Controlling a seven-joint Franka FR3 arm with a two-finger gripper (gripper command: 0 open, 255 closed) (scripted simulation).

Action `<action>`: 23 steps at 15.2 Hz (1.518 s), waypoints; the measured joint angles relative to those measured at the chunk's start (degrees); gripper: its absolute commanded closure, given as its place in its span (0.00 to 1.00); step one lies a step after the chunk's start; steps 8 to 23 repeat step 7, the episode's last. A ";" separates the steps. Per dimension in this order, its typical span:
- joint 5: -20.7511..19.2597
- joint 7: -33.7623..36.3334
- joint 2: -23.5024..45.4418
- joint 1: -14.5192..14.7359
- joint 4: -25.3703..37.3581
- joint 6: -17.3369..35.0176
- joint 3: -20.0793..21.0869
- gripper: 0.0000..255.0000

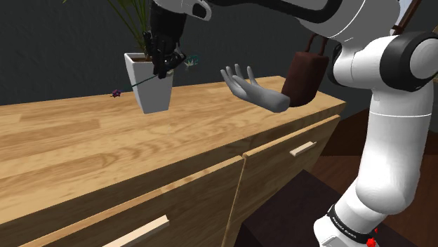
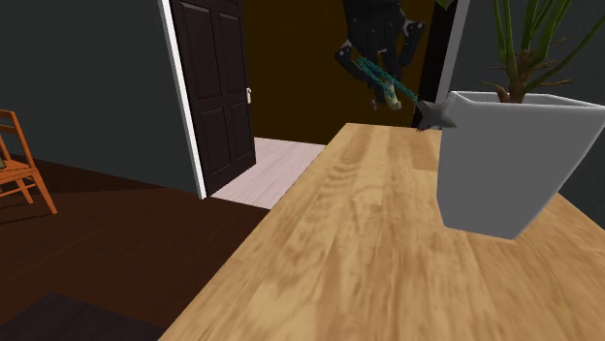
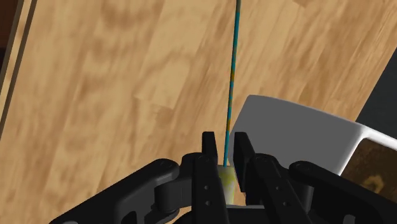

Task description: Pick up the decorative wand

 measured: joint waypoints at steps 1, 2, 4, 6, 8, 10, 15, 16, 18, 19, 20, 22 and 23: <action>-0.13 -0.18 0.12 0.36 0.96 -0.82 -0.06 1.00; -0.41 -0.27 0.40 0.97 2.12 -1.70 -0.17 1.00; -1.22 -0.50 1.24 2.55 4.97 -3.74 -0.52 1.00; -2.80 -0.75 2.96 5.48 9.52 -6.64 -1.26 1.00; -3.12 -0.86 3.27 6.10 10.57 -7.38 -1.42 1.00; -3.12 -0.86 3.27 6.10 10.57 -7.38 -1.42 1.00; -3.12 -0.86 3.27 6.10 10.57 -7.38 -1.42 1.00; -3.12 -0.86 3.27 6.10 10.57 -7.38 -1.42 1.00; -3.12 -0.86 3.27 6.10 10.57 -7.38 -1.42 1.00; -3.12 -0.86 3.27 6.10 10.57 -7.38 -1.42 1.00; -3.12 -0.86 3.27 6.10 10.57 -7.38 -1.42 1.00; -3.12 -0.86 3.27 6.10 10.57 -7.38 -1.42 1.00; -3.12 -0.86 3.27 6.10 10.57 -7.38 -1.42 1.00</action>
